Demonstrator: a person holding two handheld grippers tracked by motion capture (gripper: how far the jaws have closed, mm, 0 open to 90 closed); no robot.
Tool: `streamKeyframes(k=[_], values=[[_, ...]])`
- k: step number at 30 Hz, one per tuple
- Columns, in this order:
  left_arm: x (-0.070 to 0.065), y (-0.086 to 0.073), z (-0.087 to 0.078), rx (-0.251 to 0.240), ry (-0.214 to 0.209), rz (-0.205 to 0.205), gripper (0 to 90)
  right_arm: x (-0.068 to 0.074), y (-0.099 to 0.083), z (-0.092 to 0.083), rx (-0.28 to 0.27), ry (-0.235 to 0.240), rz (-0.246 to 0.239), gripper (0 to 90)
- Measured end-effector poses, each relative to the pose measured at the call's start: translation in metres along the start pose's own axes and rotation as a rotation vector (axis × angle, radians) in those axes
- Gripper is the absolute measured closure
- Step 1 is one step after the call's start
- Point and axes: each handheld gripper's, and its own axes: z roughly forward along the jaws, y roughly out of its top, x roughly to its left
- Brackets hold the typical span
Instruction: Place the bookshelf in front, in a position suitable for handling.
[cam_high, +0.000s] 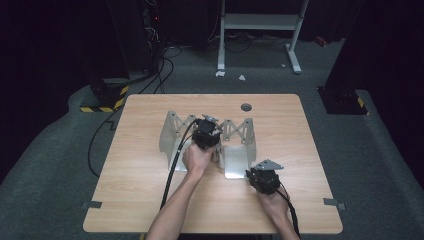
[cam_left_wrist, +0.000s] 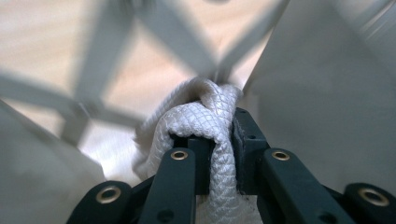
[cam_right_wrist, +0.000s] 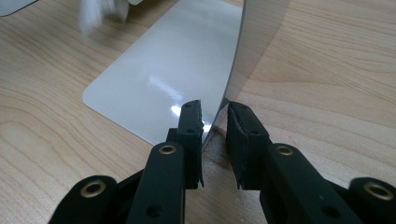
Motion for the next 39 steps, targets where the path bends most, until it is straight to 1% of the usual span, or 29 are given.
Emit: streamKeyframes(k=[3, 5, 6, 7, 8, 9, 10, 12, 13, 14, 17, 18, 19, 20, 24, 25, 27, 28, 29, 32, 34, 35, 36, 37, 38, 39], values=[[-0.003, 0.017, -0.018, -0.069, -0.007, 0.009, 79.8, 0.0, 0.0, 0.0, 0.001, 0.001, 0.001, 76.1], [-0.004, 0.024, -0.026, -0.105, -0.001, 0.01, 79.8, 0.0, 0.0, 0.0, 0.0, 0.003, 0.002, 76.2], [-0.004, 0.026, -0.028, -0.111, 0.001, 0.012, 79.8, 0.0, 0.0, 0.0, 0.0, 0.003, 0.002, 76.1], [-0.005, 0.026, -0.027, -0.107, 0.012, 0.022, 79.8, 0.0, 0.0, 0.0, 0.0, 0.003, 0.002, 76.2], [-0.006, 0.025, -0.024, -0.094, 0.014, 0.033, 79.8, 0.0, 0.0, 0.0, 0.0, 0.003, 0.002, 76.2], [-0.006, 0.025, -0.024, -0.094, 0.014, 0.033, 79.8, 0.0, 0.0, 0.0, 0.0, 0.003, 0.002, 76.2], [-0.008, 0.023, -0.02, -0.08, 0.014, 0.043, 79.8, 0.0, 0.0, 0.0, 0.0, 0.002, 0.002, 76.2], [-0.013, 0.015, -0.009, -0.053, 0.024, 0.061, 79.9, 0.0, 0.0, 0.0, 0.002, 0.003, 0.002, 76.1], [-0.014, 0.011, -0.004, -0.046, 0.019, 0.065, 80.0, 0.0, 0.0, 0.0, 0.001, 0.002, 0.002, 75.9], [-0.015, 0.006, -0.001, -0.047, 0.011, 0.061, 80.0, 0.0, 0.0, 0.0, 0.001, 0.002, 0.005, 76.0], [-0.012, 0.0, 0.0, -0.056, -0.005, 0.046, 80.0, 0.0, 0.0, 0.0, 0.0, 0.002, 0.008, 76.0], [-0.013, -0.002, -0.002, -0.058, -0.002, 0.058, 79.9, 0.0, 0.0, 0.0, 0.0, 0.0, 0.007, 76.1], [-0.013, -0.002, -0.002, -0.058, -0.002, 0.058, 79.9, 0.0, 0.0, 0.0, 0.0, 0.0, 0.007, 76.1], [-0.015, -0.007, -0.004, -0.059, -0.003, 0.071, 79.9, 0.0, 0.0, 0.0, 0.0, -0.002, 0.004, 76.1], [-0.017, -0.012, -0.003, -0.053, -0.004, 0.081, 79.8, 0.0, 0.0, 0.0, 0.0, -0.002, 0.004, 76.1], [-0.017, -0.014, -0.002, -0.046, -0.004, 0.083, 79.9, 0.0, 0.0, 0.0, 0.001, -0.001, 0.005, 76.1], [-0.017, -0.017, 0.003, -0.018, 0.004, 0.09, 79.9, 0.0, 0.0, 0.0, 0.001, -0.001, 0.005, 76.1], [-0.016, -0.022, 0.013, 0.021, 0.002, 0.086, 79.9, 0.0, 0.0, 0.0, 0.001, 0.0, 0.007, 76.1], [-0.016, -0.022, 0.013, 0.021, 0.002, 0.086, 80.0, 0.0, 0.0, 0.0, 0.001, 0.0, 0.007, 76.1], [-0.011, -0.03, 0.024, 0.055, -0.029, 0.065, 79.9, 0.0, 0.0, 0.0, 0.0, -0.002, 0.005, 76.1], [-0.008, -0.032, 0.023, 0.055, -0.057, 0.061, 79.9, 0.0, 0.0, 0.0, 0.0, -0.001, 0.004, 76.1], [-0.008, -0.031, 0.02, 0.042, -0.069, 0.058, 79.9, 0.0, 0.0, 0.0, 0.001, -0.001, 0.005, 76.1], [-0.008, -0.025, 0.005, -0.006, -0.096, 0.052, 79.9, 0.0, 0.0, 0.0, 0.0, -0.001, 0.005, 76.1], [-0.008, -0.025, 0.005, -0.006, -0.096, 0.052, 79.9, 0.0, 0.0, 0.0, 0.0, -0.001, 0.005, 76.1], [-0.009, -0.018, -0.013, -0.047, -0.123, 0.058, 79.9, 0.0, 0.0, 0.0, 0.0, -0.002, 0.003, 76.1], [-0.009, -0.018, -0.013, -0.047, -0.123, 0.058, 79.9, 0.0, 0.0, 0.0, 0.0, -0.002, 0.003, 76.1]])
